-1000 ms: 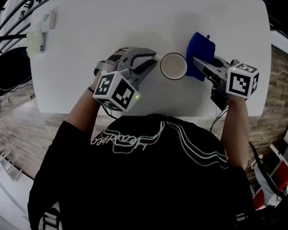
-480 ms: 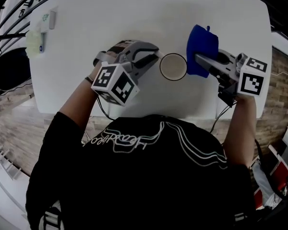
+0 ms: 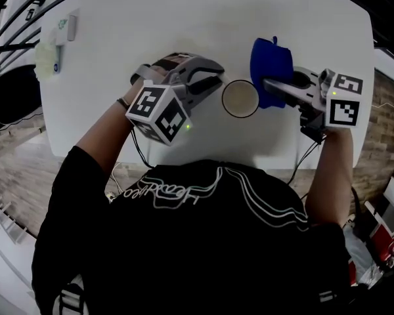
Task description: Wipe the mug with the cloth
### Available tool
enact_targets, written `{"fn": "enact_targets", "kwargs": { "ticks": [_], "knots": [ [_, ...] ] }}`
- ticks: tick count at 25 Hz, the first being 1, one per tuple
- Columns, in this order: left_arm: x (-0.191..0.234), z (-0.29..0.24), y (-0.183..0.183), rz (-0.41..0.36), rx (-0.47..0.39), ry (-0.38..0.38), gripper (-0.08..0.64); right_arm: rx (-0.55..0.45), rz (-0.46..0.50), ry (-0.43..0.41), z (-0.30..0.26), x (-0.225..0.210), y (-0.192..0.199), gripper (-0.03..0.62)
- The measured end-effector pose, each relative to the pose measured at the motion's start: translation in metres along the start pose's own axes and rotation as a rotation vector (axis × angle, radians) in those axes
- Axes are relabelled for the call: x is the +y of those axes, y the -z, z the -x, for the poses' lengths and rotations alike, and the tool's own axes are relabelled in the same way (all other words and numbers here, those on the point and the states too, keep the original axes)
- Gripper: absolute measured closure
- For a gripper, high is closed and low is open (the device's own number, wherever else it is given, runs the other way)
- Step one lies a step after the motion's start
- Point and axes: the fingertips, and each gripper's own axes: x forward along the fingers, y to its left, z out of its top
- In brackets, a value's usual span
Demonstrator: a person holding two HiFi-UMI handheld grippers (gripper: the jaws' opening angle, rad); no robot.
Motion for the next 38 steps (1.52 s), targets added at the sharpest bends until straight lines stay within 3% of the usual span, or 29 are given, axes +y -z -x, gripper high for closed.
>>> {"fn": "enact_targets", "kwargs": {
  "ticks": [9, 22, 25, 28, 33, 35, 38],
  "knots": [
    [-0.001, -0.002, -0.008, -0.022, 0.005, 0.004, 0.489, 0.076, 0.025, -0.025, -0.01, -0.007, 0.007, 0.541],
    [0.004, -0.005, -0.013, 0.017, -0.005, -0.015, 0.489, 0.225, -0.062, 0.087, -0.034, -0.039, 0.033, 0.541],
    [0.007, -0.006, -0.013, 0.075, -0.015, -0.016, 0.485, 0.207, -0.07, 0.114, -0.03, -0.044, 0.033, 0.541],
    [0.008, 0.003, -0.006, 0.157, -0.03, -0.039, 0.466, 0.128, -0.039, 0.168, -0.021, -0.042, 0.024, 0.541],
    [0.0, 0.038, 0.019, 0.345, -0.048, -0.118, 0.462, 0.015, 0.109, 0.307, -0.014, -0.019, 0.004, 0.541],
    [-0.009, 0.058, 0.004, 0.415, -0.08, -0.177, 0.462, -0.046, 0.184, 0.36, 0.004, 0.008, -0.001, 0.541],
    [-0.033, 0.085, -0.05, 0.5, -0.155, -0.304, 0.462, -0.128, 0.323, 0.421, 0.051, 0.065, 0.006, 0.541]
  ]
}}
